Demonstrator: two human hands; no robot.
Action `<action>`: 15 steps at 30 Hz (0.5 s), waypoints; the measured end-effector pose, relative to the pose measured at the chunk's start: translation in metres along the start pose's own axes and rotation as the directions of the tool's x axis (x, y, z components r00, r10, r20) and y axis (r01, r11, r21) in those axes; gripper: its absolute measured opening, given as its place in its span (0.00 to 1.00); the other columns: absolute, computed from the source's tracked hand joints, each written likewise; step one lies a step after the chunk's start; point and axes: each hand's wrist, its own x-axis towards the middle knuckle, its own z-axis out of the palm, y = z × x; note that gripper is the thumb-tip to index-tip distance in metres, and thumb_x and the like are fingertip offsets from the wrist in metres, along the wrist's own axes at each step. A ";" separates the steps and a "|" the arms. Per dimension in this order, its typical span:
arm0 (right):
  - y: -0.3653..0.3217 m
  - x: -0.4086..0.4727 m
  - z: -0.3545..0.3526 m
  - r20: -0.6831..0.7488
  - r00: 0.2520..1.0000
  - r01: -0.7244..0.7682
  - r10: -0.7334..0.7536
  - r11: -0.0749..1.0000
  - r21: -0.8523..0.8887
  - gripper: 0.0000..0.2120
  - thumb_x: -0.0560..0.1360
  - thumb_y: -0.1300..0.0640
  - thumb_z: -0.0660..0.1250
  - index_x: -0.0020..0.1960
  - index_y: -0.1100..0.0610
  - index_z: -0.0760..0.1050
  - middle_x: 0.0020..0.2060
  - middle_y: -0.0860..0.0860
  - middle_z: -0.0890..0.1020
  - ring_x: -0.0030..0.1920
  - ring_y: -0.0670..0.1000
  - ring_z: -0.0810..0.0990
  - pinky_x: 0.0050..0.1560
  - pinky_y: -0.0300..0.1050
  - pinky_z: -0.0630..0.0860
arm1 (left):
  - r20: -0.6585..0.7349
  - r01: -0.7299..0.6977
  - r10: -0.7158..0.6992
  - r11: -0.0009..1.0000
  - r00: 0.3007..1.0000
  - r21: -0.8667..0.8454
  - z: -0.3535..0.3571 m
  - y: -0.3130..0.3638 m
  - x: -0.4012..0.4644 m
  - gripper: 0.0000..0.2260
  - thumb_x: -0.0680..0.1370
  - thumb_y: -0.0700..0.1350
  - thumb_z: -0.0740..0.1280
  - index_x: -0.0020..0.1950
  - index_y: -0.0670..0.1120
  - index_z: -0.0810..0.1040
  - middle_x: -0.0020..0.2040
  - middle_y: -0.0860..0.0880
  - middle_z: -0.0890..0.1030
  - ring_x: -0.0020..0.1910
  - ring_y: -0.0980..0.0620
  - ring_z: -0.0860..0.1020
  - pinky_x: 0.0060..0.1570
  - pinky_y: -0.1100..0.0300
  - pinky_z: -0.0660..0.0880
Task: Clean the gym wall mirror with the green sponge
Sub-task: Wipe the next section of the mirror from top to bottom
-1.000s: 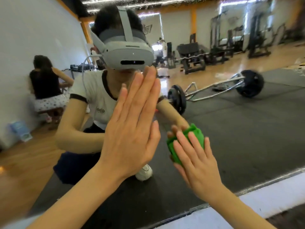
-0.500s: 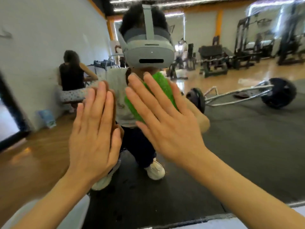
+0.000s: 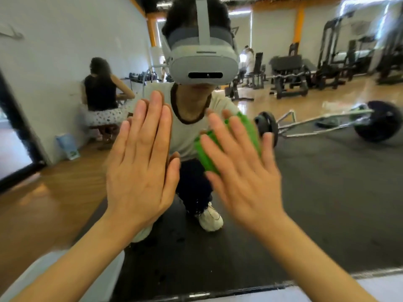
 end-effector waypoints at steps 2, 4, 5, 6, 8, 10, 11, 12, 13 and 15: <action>0.039 -0.013 -0.012 -0.006 0.987 -0.159 0.159 0.986 -0.044 0.24 0.83 0.49 0.53 0.77 0.56 0.58 0.80 0.53 0.52 0.81 0.51 0.41 0.77 0.55 0.36 | -0.002 -0.008 0.008 1.000 1.000 0.005 0.001 0.000 -0.001 0.29 0.84 0.47 0.53 0.82 0.38 0.48 0.81 0.44 0.50 0.82 0.50 0.43 0.80 0.52 0.44; 0.061 -0.020 -0.021 -0.088 0.885 -0.457 0.457 0.889 0.015 0.27 0.84 0.43 0.46 0.76 0.60 0.58 0.77 0.58 0.54 0.79 0.58 0.47 0.75 0.59 0.42 | -0.007 -0.016 0.016 1.000 1.000 0.020 0.003 0.000 -0.001 0.29 0.84 0.47 0.52 0.82 0.39 0.47 0.81 0.44 0.50 0.82 0.50 0.42 0.80 0.52 0.44; 0.057 -0.021 -0.020 -0.140 0.819 -0.557 0.557 0.830 0.042 0.29 0.85 0.43 0.42 0.77 0.62 0.57 0.77 0.60 0.54 0.78 0.61 0.48 0.76 0.60 0.42 | -0.008 -0.017 0.017 1.000 1.000 0.024 0.003 -0.001 -0.001 0.28 0.85 0.47 0.51 0.82 0.38 0.47 0.81 0.44 0.49 0.82 0.50 0.42 0.80 0.52 0.44; 0.045 -0.021 -0.015 -0.169 0.781 -0.602 0.601 0.797 0.051 0.29 0.85 0.43 0.40 0.78 0.62 0.55 0.77 0.61 0.55 0.78 0.62 0.49 0.77 0.60 0.41 | -0.011 -0.017 0.017 1.000 1.000 0.026 0.004 -0.001 -0.002 0.28 0.85 0.47 0.51 0.82 0.38 0.48 0.81 0.44 0.50 0.82 0.50 0.42 0.80 0.52 0.44; 0.003 -0.021 0.004 -0.132 0.846 -0.516 0.517 0.856 0.042 0.27 0.86 0.46 0.42 0.80 0.58 0.51 0.79 0.58 0.55 0.80 0.59 0.45 0.78 0.57 0.36 | -0.021 -0.011 0.012 1.000 1.000 0.024 0.004 0.000 -0.002 0.28 0.85 0.47 0.51 0.82 0.37 0.50 0.81 0.40 0.53 0.81 0.50 0.42 0.80 0.52 0.44; -0.039 -0.027 0.021 -0.050 0.961 -0.272 0.270 0.962 -0.025 0.27 0.86 0.48 0.46 0.83 0.53 0.44 0.82 0.52 0.46 0.81 0.53 0.39 0.78 0.57 0.35 | -0.018 -0.008 0.008 1.000 1.000 0.015 0.003 0.000 -0.001 0.27 0.85 0.47 0.52 0.81 0.36 0.51 0.80 0.38 0.55 0.81 0.50 0.42 0.80 0.51 0.44; -0.049 -0.033 0.023 -0.012 0.989 -0.150 0.149 0.987 -0.055 0.28 0.87 0.49 0.48 0.83 0.53 0.42 0.82 0.50 0.42 0.81 0.52 0.39 0.79 0.57 0.36 | -0.015 -0.008 0.008 1.000 1.000 0.009 0.002 0.000 -0.001 0.28 0.85 0.47 0.52 0.81 0.36 0.51 0.80 0.37 0.56 0.81 0.50 0.42 0.80 0.51 0.45; -0.046 -0.039 0.023 0.019 0.999 -0.046 0.047 0.996 -0.079 0.29 0.87 0.49 0.49 0.83 0.54 0.41 0.81 0.49 0.40 0.81 0.52 0.40 0.79 0.56 0.37 | -0.015 -0.007 0.007 1.000 1.000 0.005 0.001 0.000 0.000 0.28 0.85 0.47 0.53 0.81 0.36 0.51 0.80 0.37 0.56 0.81 0.51 0.42 0.80 0.51 0.45; -0.033 -0.044 0.020 0.039 0.999 0.028 -0.025 0.995 -0.099 0.29 0.87 0.50 0.50 0.83 0.54 0.41 0.81 0.49 0.40 0.81 0.51 0.40 0.79 0.56 0.37 | -0.016 -0.005 0.005 1.000 1.000 0.001 0.000 0.000 0.000 0.28 0.84 0.46 0.53 0.81 0.36 0.51 0.80 0.37 0.56 0.81 0.51 0.42 0.80 0.51 0.45; 0.007 -0.056 0.006 0.029 0.999 0.017 -0.013 0.992 -0.127 0.31 0.85 0.51 0.52 0.83 0.52 0.42 0.81 0.46 0.40 0.81 0.49 0.39 0.79 0.54 0.34 | -0.019 0.002 -0.002 1.000 1.000 -0.005 0.000 0.001 0.000 0.28 0.84 0.46 0.53 0.81 0.35 0.52 0.80 0.36 0.56 0.81 0.51 0.43 0.80 0.51 0.45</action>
